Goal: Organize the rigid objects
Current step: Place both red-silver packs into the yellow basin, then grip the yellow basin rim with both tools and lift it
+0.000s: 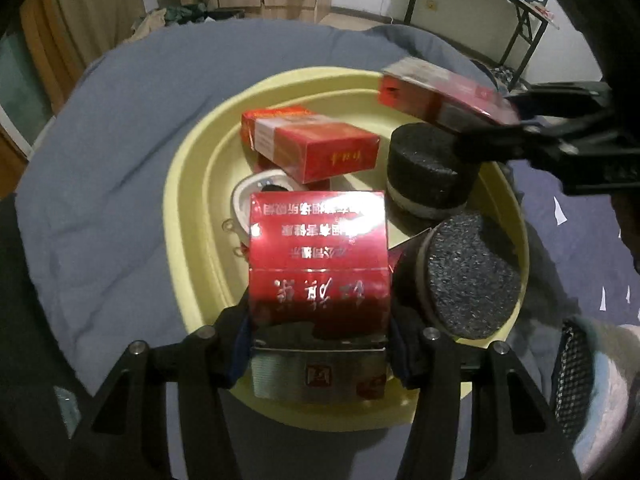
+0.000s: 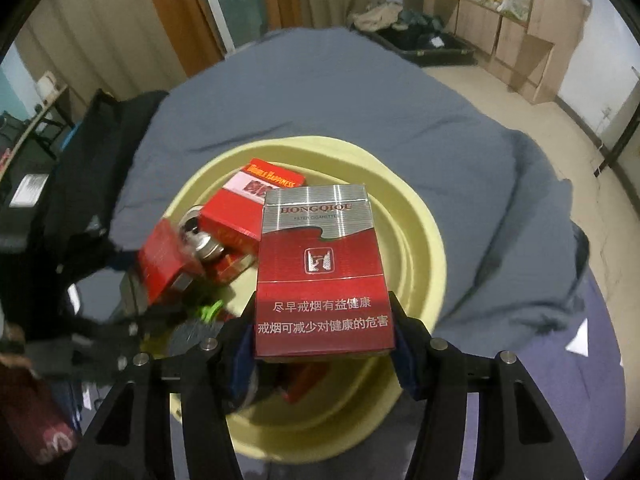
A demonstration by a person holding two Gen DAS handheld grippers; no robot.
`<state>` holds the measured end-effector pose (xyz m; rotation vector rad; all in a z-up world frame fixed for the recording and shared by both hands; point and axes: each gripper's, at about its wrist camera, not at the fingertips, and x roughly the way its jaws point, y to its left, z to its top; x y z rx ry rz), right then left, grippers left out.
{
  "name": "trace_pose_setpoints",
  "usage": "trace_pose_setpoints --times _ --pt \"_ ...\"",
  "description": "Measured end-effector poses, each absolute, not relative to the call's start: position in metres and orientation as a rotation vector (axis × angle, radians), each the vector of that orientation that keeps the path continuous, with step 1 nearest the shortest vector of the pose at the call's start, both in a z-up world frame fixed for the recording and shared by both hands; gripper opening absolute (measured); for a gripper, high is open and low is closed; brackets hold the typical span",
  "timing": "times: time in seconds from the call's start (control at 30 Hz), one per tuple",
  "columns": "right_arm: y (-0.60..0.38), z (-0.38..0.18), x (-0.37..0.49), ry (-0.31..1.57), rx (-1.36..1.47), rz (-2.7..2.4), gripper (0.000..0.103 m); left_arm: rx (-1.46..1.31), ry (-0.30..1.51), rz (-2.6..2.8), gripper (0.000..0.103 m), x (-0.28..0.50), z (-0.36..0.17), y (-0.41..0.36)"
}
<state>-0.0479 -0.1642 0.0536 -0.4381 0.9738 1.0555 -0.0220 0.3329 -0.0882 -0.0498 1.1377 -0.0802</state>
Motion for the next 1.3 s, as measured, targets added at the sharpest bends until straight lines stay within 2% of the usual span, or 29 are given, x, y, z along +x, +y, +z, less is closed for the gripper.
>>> trace_pose_setpoints --times 0.2,0.27,0.3,0.4,0.43,0.5,0.63,0.87,1.13,1.3 --pt "-0.12 0.034 -0.043 0.998 -0.407 1.059 0.055 -0.045 1.107 -0.062 0.06 -0.023 -0.09 0.337" --pt "-0.117 0.031 -0.044 0.989 -0.379 1.064 0.056 -0.05 1.102 -0.049 0.079 -0.026 -0.092 0.336" --pt "-0.12 0.032 -0.043 0.985 -0.358 1.068 0.06 -0.057 1.09 -0.039 0.083 -0.023 -0.091 0.34" --pt "-0.132 0.041 -0.044 0.908 -0.263 1.085 0.09 -0.098 0.978 -0.007 0.102 -0.025 -0.079 0.34" --pt "-0.142 0.047 -0.044 0.865 -0.232 1.089 0.096 -0.107 0.917 0.018 0.103 -0.031 -0.073 0.34" --pt "-0.162 0.056 -0.045 0.773 -0.218 1.097 0.103 -0.148 0.886 0.049 0.103 -0.041 -0.07 0.34" --pt "-0.204 0.045 -0.054 0.656 -0.332 1.139 0.103 -0.202 0.896 0.061 0.103 -0.08 -0.08 0.319" --pt "-0.253 -0.018 -0.093 0.659 -0.509 1.252 0.103 -0.166 0.86 0.111 0.103 -0.152 -0.106 0.26" --pt "-0.225 -0.064 -0.115 0.673 -0.643 1.224 0.103 -0.172 0.91 0.13 0.103 -0.12 -0.141 0.237" --pt "-0.218 -0.077 -0.115 0.631 -0.578 1.169 0.103 -0.142 0.919 0.213 0.103 -0.1 -0.159 0.241"
